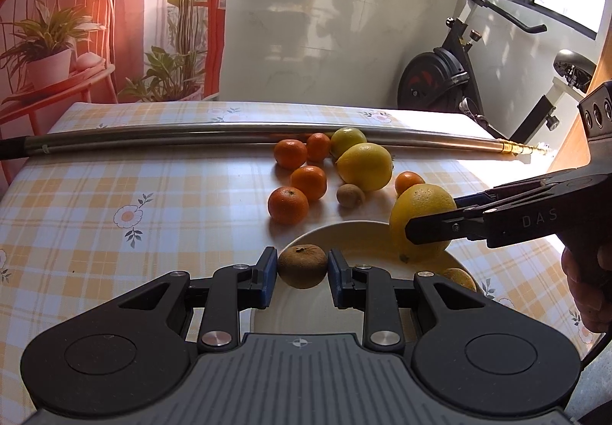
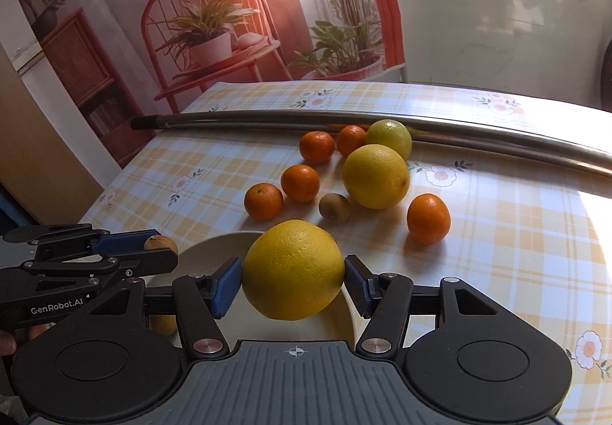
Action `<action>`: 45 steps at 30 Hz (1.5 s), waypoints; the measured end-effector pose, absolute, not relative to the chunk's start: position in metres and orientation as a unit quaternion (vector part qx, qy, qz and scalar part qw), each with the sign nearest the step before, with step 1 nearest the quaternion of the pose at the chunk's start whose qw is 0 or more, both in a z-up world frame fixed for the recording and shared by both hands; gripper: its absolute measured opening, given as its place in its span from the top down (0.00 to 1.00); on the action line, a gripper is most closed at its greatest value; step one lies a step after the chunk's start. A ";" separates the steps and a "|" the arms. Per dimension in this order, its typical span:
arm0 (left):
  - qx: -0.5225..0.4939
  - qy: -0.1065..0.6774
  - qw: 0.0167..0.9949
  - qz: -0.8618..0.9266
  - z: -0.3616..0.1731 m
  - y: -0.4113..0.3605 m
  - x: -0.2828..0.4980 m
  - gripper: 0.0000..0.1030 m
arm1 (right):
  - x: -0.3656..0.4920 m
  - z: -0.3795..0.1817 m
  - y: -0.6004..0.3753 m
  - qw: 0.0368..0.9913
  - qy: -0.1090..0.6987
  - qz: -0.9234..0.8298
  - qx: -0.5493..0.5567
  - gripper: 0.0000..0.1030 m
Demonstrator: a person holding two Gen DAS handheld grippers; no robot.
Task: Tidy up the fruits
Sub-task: 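Carry the kiwi and grapefruit over the white plate with both tools, then open the left tool to drop the kiwi into the plate while the right tool releases the grapefruit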
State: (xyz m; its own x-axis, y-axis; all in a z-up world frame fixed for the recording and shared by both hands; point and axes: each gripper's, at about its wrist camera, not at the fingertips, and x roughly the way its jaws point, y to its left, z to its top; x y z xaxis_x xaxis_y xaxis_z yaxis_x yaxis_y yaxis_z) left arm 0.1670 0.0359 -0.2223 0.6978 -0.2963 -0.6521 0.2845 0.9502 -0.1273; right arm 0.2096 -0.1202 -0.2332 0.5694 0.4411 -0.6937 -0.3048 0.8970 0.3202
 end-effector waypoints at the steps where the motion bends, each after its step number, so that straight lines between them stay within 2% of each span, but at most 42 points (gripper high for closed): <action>1: -0.007 0.357 0.921 -0.157 -0.224 0.036 0.166 0.71 | 0.209 -0.235 -0.119 0.880 0.417 0.213 0.081 0.47; 23: 0.020 0.378 0.913 -0.151 -0.238 0.029 0.164 0.71 | 0.209 -0.250 -0.111 0.867 0.444 0.217 0.069 0.48; 45: 0.031 0.391 0.909 -0.143 -0.245 0.027 0.165 0.71 | 0.196 -0.242 -0.144 0.905 0.380 0.162 0.106 0.45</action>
State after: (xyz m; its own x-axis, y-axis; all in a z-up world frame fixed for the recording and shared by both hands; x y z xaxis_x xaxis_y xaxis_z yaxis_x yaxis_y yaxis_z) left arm 0.1647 0.0266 -0.2445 0.6531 -0.2365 -0.7194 0.2846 0.9570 -0.0563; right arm 0.1958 -0.1436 -0.2422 0.6586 0.3733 -0.6534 -0.2126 0.9252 0.3143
